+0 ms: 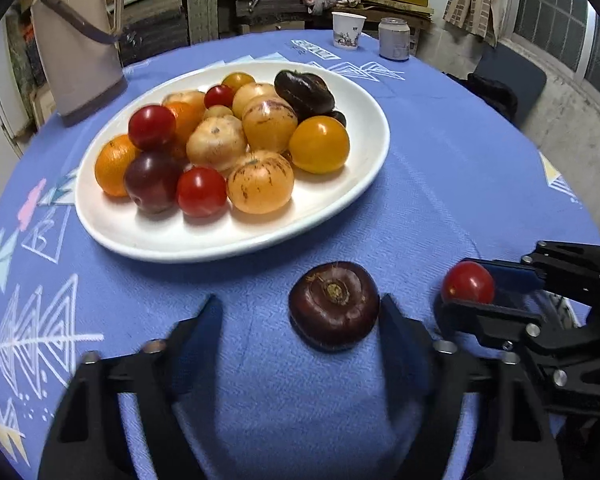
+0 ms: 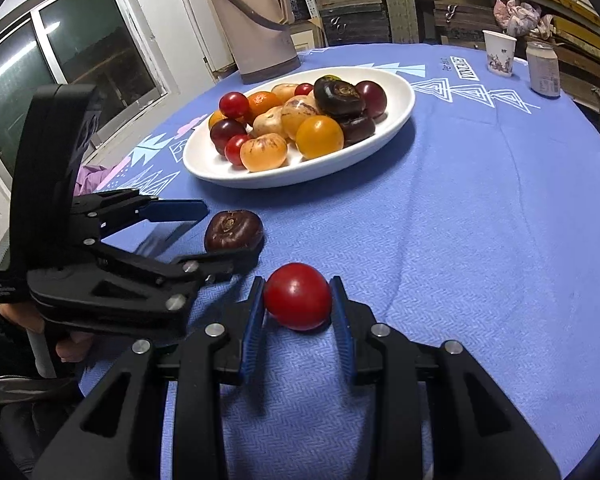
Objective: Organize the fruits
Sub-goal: 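Grasp a red tomato with the right tool while the left tool grasps a dark brown fruit, then lift both held fruits and carry them over the white plate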
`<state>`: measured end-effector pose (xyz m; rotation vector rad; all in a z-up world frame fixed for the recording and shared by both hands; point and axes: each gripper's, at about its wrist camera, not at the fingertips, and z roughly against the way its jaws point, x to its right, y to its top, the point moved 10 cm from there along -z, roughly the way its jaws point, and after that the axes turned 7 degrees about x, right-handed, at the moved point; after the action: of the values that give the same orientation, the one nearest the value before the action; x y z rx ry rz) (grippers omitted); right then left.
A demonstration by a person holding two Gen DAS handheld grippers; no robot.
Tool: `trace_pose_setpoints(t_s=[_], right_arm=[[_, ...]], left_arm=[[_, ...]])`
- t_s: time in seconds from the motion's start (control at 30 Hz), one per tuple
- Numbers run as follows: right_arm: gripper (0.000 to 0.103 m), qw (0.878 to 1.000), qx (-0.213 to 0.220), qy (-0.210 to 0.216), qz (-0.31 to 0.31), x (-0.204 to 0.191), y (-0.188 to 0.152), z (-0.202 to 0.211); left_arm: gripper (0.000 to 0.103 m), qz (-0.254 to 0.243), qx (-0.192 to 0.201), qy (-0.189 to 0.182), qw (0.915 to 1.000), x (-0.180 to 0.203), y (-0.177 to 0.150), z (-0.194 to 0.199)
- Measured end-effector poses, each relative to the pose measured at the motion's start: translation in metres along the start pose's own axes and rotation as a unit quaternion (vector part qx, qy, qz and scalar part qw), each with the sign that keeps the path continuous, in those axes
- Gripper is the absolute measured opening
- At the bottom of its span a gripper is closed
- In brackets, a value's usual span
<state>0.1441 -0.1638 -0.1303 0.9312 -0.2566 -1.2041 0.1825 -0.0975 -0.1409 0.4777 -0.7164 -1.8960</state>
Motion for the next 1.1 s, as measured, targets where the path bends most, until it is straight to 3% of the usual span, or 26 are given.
trace_pose_setpoints(t_s=[0.07, 0.37, 0.63, 1.1], right_arm=[[0.031, 1.0, 0.002, 0.0, -0.003, 0.001, 0.0, 0.0], [0.031, 1.0, 0.004, -0.008, -0.002, 0.002, 0.001, 0.001], [0.031, 1.0, 0.008, -0.021, 0.013, -0.002, 0.007, 0.006], [0.031, 0.995, 0.066, -0.016, 0.074, -0.035, 0.076, 0.024]], left_arm=[[0.043, -0.008, 0.01, -0.007, 0.9999, 0.003, 0.002, 0.002], [0.043, 0.025, 0.007, -0.005, 0.9996, -0.015, -0.008, 0.016], [0.043, 0.052, 0.031, 0.006, 0.9982, -0.043, -0.009, 0.046], [0.043, 0.045, 0.071, 0.018, 0.9963, -0.055, 0.032, 0.067]])
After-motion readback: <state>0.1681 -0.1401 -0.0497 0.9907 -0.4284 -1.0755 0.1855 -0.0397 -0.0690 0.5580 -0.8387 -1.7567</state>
